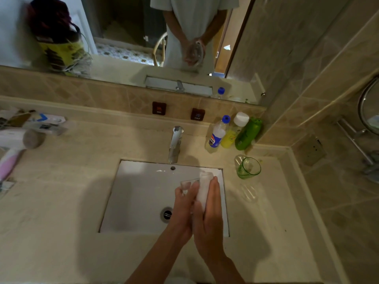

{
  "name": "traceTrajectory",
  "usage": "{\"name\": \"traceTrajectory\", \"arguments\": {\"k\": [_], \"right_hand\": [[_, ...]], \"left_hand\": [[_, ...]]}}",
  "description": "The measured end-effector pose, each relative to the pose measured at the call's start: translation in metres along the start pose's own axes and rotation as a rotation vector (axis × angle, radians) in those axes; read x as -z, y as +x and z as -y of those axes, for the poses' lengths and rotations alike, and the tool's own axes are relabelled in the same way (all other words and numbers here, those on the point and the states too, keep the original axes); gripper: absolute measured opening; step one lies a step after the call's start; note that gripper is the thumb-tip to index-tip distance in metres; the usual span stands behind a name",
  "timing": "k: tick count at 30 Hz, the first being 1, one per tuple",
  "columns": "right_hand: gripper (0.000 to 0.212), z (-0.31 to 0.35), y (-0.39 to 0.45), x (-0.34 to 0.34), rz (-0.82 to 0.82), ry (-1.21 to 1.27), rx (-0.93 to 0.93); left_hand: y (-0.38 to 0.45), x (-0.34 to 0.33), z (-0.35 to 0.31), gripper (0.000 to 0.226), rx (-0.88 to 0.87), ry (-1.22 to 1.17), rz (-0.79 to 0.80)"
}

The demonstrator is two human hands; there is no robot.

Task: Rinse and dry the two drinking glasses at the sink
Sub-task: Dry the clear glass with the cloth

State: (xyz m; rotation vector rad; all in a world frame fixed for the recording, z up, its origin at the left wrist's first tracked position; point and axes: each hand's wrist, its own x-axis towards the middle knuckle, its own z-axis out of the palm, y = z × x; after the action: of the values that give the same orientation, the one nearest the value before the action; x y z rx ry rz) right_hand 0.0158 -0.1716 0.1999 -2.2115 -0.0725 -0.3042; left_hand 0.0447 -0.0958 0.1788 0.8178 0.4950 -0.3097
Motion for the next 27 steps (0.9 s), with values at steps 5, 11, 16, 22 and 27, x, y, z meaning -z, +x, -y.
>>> {"name": "traceTrajectory", "arguments": {"k": [5, 11, 16, 22, 27], "right_hand": [[0.045, 0.003, 0.021, 0.008, 0.064, 0.294, -0.226], [0.041, 0.022, 0.06, 0.029, 0.211, 0.727, -0.754], [0.039, 0.022, 0.038, 0.009, 0.267, 0.401, -0.437], [0.06, 0.021, -0.021, -0.026, 0.173, 0.142, -0.03], [0.058, 0.025, -0.021, -0.034, 0.138, 0.214, -0.065]], "left_hand": [[-0.002, 0.002, -0.012, 0.087, -0.046, 0.049, 0.066], [-0.019, 0.004, -0.029, 0.049, -0.012, 0.059, 0.286], [-0.016, 0.012, -0.022, 0.046, -0.051, 0.076, 0.03], [-0.009, 0.038, -0.02, 0.094, -0.068, -0.005, -0.075], [-0.019, 0.045, -0.034, 0.046, -0.098, -0.016, 0.086]]}}
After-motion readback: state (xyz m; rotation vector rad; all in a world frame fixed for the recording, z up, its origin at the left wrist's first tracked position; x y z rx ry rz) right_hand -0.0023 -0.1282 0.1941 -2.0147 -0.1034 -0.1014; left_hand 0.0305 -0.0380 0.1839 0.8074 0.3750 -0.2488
